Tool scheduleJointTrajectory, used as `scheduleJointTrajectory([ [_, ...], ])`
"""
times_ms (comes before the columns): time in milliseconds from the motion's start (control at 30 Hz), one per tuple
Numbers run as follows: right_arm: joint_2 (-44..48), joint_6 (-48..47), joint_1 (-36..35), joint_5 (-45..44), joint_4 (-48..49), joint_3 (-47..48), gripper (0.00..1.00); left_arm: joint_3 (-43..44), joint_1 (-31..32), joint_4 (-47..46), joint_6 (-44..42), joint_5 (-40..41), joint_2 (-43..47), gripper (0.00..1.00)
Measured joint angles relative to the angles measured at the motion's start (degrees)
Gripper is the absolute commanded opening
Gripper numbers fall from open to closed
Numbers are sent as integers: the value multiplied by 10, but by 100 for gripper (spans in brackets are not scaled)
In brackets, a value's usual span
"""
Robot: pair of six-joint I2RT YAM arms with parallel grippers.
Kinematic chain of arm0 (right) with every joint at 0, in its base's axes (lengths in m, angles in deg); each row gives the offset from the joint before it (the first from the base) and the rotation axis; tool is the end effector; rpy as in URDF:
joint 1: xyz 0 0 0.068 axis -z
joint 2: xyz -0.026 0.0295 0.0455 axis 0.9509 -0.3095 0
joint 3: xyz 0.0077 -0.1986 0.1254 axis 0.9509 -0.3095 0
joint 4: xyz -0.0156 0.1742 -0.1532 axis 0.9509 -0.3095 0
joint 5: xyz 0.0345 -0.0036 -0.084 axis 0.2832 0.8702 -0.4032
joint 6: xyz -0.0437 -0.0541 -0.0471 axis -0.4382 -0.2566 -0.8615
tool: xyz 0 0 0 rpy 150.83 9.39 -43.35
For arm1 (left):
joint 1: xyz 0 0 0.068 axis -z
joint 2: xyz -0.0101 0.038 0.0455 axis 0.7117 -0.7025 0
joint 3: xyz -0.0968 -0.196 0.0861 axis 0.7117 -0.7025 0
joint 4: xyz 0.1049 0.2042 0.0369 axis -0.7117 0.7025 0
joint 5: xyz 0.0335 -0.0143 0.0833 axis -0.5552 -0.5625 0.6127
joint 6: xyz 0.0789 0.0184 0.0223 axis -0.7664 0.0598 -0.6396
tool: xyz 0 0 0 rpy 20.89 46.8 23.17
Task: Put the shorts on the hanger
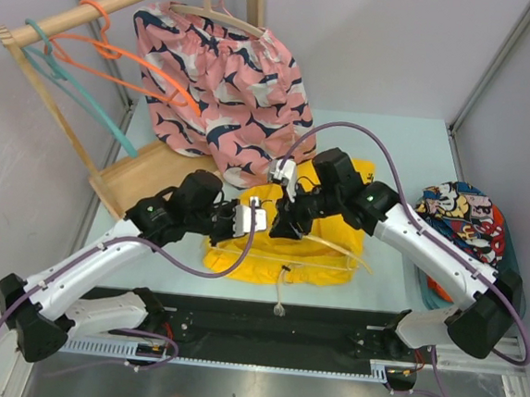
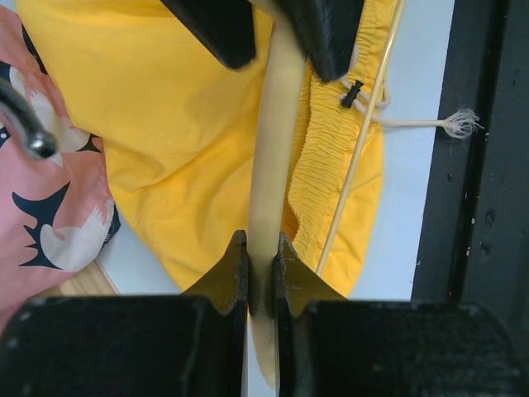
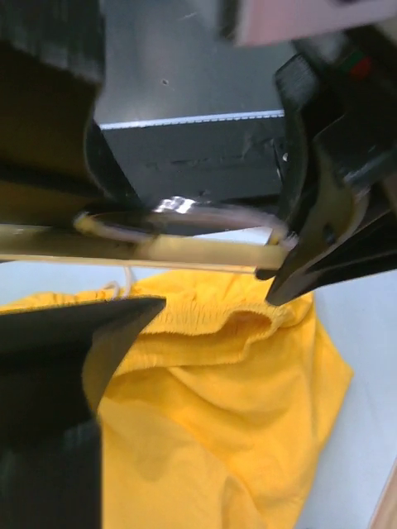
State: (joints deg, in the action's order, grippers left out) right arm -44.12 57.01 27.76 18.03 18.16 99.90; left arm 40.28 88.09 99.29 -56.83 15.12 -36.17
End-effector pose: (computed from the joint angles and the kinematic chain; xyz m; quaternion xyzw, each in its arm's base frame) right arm 0.1780 0.2359 0.2955 -0.5385 0.6807 0.3865 0.3119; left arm 0.1465 -0.1709 0.2606 0.6401 0.6394 -0.1814 0.3856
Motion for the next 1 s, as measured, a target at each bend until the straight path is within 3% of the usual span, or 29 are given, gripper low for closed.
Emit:
scheduleJointTrajectory([
  [67,-6,-6,-11,-4,9,0,12,1,2,-3,7,1,-6,3],
  [100,-8,-7,-16,-7,12,0,0,1,2,-5,13,4,-10,6],
  [167,-9,-14,-19,-19,12,0,0,1,2,-2,21,8,-12,16],
  [200,-9,-16,-19,-20,11,0,0,1,2,-4,23,9,-12,30],
  [233,-9,-21,-19,-21,11,0,0,1,2,-6,24,9,-12,36],
  [267,-9,-24,-19,-20,9,1,0,1,2,-6,23,8,-12,57],
  [367,-6,-43,-16,-26,-2,1,0,1,-7,-8,30,-16,0,96],
  [400,-3,-50,-11,-26,-9,1,0,1,-16,-9,37,-29,10,100],
  [533,29,-88,25,-28,-47,1,0,1,-80,-9,53,-66,60,100],
  [667,86,-156,50,-37,-98,1,0,10,-101,13,43,-80,73,99],
  [867,140,-237,59,-47,-189,2,0,4,-103,78,-58,-113,67,73],
  [1000,138,-259,85,-57,-219,2,0,-30,-92,93,-146,-118,47,71],
])
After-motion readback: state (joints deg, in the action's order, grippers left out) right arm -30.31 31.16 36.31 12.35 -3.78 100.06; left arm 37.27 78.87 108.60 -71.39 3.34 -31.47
